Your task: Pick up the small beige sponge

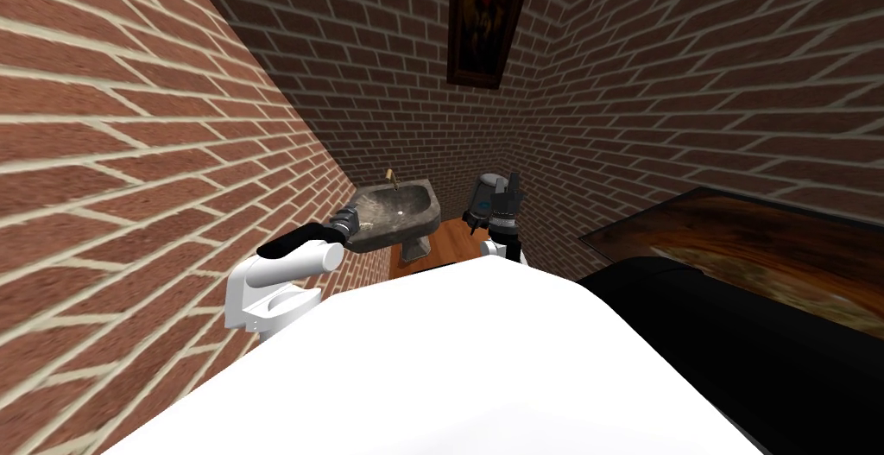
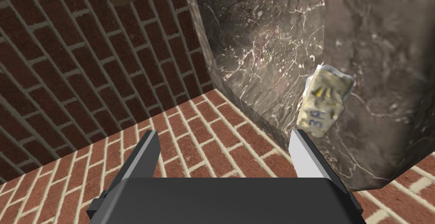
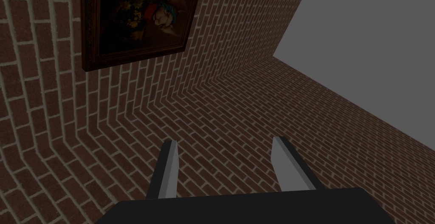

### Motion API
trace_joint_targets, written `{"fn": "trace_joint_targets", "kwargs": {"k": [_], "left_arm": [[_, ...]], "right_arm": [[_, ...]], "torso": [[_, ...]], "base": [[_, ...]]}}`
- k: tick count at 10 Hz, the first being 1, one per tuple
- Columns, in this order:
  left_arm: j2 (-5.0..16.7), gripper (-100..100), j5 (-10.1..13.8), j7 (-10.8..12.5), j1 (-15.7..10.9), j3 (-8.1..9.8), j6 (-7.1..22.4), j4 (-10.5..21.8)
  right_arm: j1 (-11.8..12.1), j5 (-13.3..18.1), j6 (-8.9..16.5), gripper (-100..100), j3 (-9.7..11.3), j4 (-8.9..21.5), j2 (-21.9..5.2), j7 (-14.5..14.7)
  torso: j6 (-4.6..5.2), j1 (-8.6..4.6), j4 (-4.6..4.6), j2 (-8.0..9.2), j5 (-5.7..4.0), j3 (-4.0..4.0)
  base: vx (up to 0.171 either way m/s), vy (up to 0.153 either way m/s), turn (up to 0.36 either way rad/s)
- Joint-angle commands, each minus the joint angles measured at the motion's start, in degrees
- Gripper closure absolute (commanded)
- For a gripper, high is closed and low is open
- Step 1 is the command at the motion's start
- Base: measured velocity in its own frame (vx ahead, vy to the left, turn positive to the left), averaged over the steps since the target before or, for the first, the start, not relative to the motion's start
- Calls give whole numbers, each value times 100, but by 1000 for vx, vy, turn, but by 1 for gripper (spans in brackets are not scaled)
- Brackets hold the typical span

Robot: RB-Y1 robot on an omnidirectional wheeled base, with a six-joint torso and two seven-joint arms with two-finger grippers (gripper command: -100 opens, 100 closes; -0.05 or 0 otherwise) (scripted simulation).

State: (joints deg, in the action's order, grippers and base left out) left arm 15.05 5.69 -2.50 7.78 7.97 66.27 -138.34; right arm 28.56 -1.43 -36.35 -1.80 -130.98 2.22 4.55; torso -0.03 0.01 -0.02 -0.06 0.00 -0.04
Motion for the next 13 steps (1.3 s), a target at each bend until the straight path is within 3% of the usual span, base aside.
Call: {"fn": "trace_joint_targets", "kwargs": {"k": [1, 12, 13], "left_arm": [[7, -100, 11, 2, -20, 6, 177, 12], [23, -100, 234, 112, -294, 26, 1895, 38], [23, -100, 234, 112, -294, 26, 1903, 38]], "right_arm": [[0, 0, 0, 0, 0, 0, 0, 0], [0, 0, 0, 0, 0, 0, 0, 0], [0, 0, 0, 0, 0, 0, 0, 0]], "torso": [[0, 0, 0, 0, 0, 0], [0, 5, -1, -4, 1, -3], [-1, 5, -2, -8, 1, -4]], "base": [[8, -2, -1], [31, 4, 17], [42, 7, 13]]}}
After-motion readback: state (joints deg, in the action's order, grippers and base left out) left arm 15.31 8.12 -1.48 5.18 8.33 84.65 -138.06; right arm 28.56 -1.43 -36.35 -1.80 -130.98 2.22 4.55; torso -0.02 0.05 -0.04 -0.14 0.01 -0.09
